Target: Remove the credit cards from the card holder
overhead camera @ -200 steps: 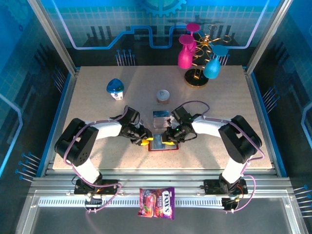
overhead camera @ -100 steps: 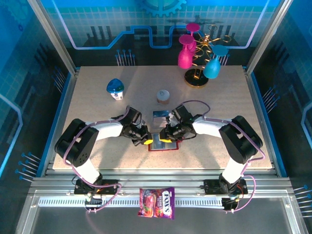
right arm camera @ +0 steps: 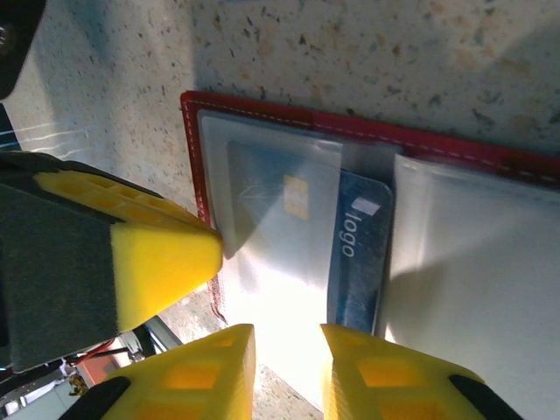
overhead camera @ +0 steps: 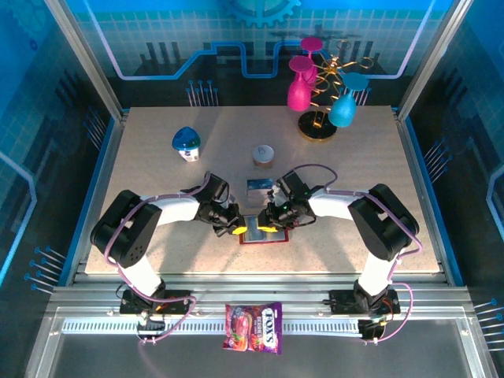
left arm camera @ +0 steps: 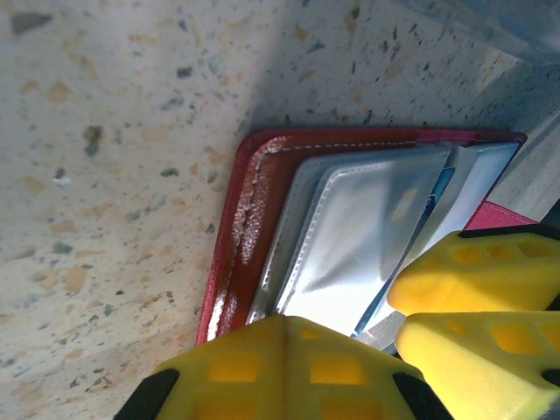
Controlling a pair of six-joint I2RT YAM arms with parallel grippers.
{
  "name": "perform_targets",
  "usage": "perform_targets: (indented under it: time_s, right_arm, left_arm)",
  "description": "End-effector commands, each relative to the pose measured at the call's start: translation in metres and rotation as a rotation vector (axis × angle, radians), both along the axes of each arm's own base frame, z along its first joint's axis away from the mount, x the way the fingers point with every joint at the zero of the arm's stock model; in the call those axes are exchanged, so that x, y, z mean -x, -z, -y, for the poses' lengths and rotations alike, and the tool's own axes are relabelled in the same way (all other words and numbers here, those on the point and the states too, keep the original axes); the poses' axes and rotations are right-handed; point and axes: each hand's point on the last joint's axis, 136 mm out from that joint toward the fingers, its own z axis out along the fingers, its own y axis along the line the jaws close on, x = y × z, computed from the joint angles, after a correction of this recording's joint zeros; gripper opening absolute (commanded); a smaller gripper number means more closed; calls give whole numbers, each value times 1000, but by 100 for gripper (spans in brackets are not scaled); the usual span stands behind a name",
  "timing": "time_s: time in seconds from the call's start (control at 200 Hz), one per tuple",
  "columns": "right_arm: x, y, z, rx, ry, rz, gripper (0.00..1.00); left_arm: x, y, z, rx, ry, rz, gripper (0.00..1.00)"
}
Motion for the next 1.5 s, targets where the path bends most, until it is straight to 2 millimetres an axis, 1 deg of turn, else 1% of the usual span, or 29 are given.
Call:
perform_targets:
  time_s: [0.0,0.13,0.44,0.6,0.77,0.916,1.011,1.026,1.041,1.256,1.496]
  right_arm:
    - [7,14,13,61,-6,-33,27]
    - [7,13,17,88,-12,-23,28]
    - [4,5,18,91,-8,3,28]
    - [0,-2,18,82,2,26,29]
    - [0,-4,19,73,8,31,29]
    - [1,-5,20,67,11,30,29]
    - [-2,-9,19,48,20,36,28]
    - [4,-2,23,57,22,16,28]
    - [4,-1,23,54,22,14,28]
    - [6,2,24,23,39,-3,27]
    - [7,6,24,-3,46,-20,26]
  left_arm:
    - [3,11,-5,-46,11,-21,2]
    - [4,11,-5,-48,10,-22,1]
    - [2,7,-5,-44,7,-13,2]
    - [0,1,-5,-42,8,1,2]
    - [-3,-8,-3,-30,7,17,2]
    - [-5,-17,3,-7,13,31,2]
    - [-5,-21,7,-2,24,35,2]
    - [-4,-21,8,-1,29,37,2]
    - [-4,-21,9,0,32,37,2]
    - [-1,-15,18,-5,60,23,1]
    - [5,2,10,-54,63,-13,1]
